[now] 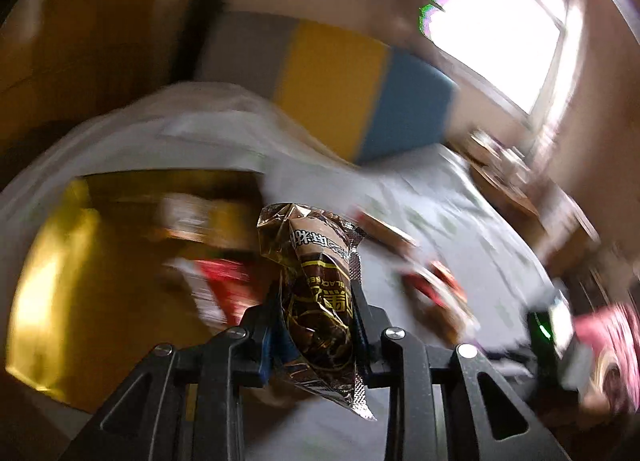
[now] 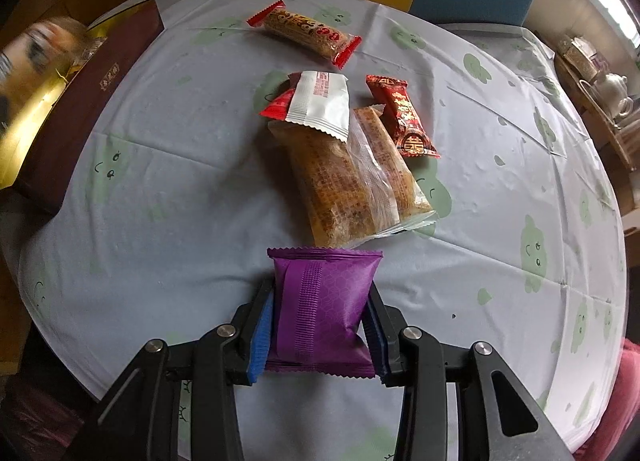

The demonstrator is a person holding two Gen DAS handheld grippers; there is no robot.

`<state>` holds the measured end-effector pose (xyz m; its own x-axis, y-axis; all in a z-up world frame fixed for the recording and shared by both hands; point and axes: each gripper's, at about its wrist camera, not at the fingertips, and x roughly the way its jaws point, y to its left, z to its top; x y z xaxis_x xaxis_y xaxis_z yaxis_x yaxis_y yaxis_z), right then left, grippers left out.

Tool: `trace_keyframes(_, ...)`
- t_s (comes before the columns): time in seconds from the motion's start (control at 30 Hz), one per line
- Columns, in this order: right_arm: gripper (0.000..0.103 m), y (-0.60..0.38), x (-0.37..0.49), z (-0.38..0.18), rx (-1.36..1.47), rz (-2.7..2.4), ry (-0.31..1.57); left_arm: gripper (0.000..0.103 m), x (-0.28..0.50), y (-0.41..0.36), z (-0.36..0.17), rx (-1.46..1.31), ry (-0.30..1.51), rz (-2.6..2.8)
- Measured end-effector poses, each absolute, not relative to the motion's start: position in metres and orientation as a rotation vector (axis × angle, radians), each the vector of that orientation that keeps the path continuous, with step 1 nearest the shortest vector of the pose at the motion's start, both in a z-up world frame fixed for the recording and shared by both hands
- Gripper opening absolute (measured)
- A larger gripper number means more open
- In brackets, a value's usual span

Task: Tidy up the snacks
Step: 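Carry the brown bag into the gold tray and open the left gripper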

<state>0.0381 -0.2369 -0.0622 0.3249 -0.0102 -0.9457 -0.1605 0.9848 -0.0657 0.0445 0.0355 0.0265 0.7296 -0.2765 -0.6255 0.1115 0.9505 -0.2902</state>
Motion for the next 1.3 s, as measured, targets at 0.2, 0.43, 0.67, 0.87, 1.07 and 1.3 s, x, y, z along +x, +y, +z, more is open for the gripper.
trace_keyframes(0.2,0.041,-0.236,0.038,-0.062,-0.165,0.100,1.236,0.030,0.059,0.102,-0.003,-0.422,0.809,-0.048)
trace_keyframes(0.43,0.041,-0.237,0.038,-0.062,-0.160,0.101,1.237,0.030,0.071,0.115,-0.024,-0.508,0.866,-0.029)
trace_keyframes(0.67,0.041,-0.238,0.038,-0.062,-0.155,0.101,1.238,0.038,0.079,0.102,-0.041,-0.445,0.966,-0.033)
trace_keyframes(0.87,0.043,-0.239,0.038,-0.062,-0.150,0.101,1.239,0.040,0.074,0.098,-0.033,-0.357,0.947,0.019)
trace_keyframes(1.07,0.043,-0.239,0.038,-0.062,-0.149,0.100,1.239,0.040,0.071,0.090,-0.037,-0.275,0.952,0.017)
trace_keyframes(1.3,0.041,-0.238,0.038,-0.062,-0.162,0.098,1.232,0.041,0.065,0.087,-0.037,-0.232,0.941,0.048)
